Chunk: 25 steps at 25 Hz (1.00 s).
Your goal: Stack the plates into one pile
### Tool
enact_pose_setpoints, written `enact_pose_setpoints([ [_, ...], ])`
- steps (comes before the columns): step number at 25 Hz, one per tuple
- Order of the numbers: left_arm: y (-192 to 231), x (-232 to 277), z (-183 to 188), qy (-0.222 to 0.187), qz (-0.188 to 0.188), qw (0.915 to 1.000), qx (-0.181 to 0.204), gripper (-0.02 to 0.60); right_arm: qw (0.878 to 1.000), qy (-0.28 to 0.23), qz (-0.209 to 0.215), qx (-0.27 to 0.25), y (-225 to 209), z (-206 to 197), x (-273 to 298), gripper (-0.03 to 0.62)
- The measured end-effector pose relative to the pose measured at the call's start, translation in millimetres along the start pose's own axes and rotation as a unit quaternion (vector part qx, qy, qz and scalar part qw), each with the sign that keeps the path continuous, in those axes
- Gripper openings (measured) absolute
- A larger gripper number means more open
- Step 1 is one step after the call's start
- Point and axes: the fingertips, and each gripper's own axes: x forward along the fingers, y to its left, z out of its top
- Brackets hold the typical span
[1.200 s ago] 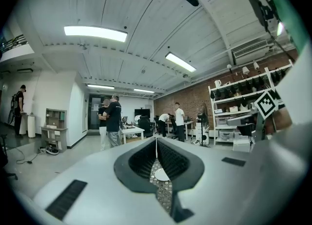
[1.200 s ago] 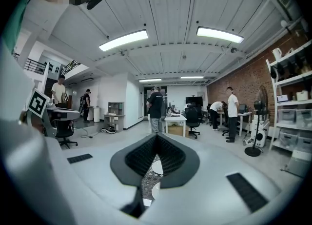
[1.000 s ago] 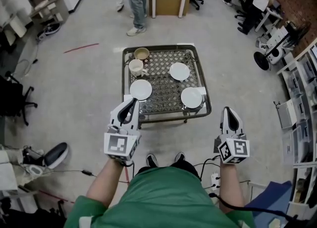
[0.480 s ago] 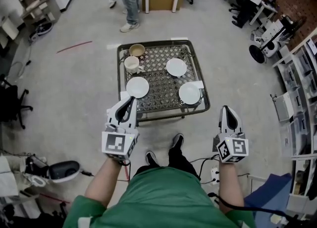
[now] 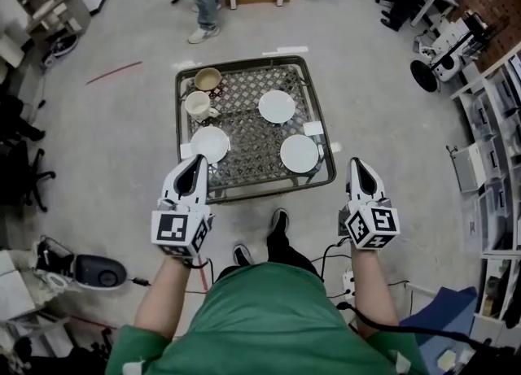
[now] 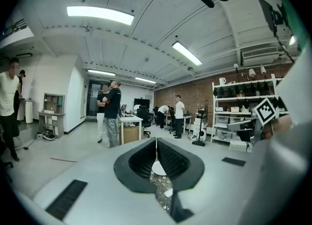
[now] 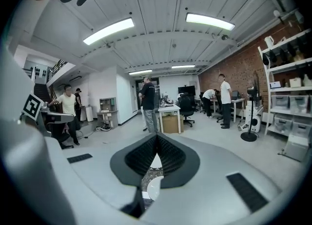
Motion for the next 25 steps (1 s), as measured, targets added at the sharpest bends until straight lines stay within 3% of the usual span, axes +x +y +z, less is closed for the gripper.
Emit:
enact_pose_setpoints([
  [11,-21.9,77.0,-9.4,0.037,0.042,0.9984,-0.004,0.025,0.993,0.060,0.054,0.090,-78.2,-41.4,83.0,0.018],
  [13,-25.1,82.8,-13.1,0.046,0.052,0.9976,-0.007,0.031,0.990,0.075,0.067,0.100,-86.1,-51.4,93.2,0.077],
  [14,-26.8,86.0,-15.4,0.050,0.055,0.9972,-0.011,0.048,0.989,0.081,0.073,0.103,-89.3,-55.2,97.9,0.107],
  [16,-31.5,92.7,-21.0,0.060,0.056,0.9964,-0.020,0.148,0.986,0.092,0.087,0.104,-94.0,-60.8,106.1,0.134],
  [19,-39.8,99.6,-33.5,0.082,0.054,0.9945,-0.036,0.215,0.981,0.111,0.111,0.114,-96.6,-73.3,116.2,0.175],
  [25,-46.7,106.8,-67.5,0.121,0.046,0.9888,-0.073,0.239,0.958,0.171,0.134,0.186,-103.9,-122.0,130.9,0.215],
])
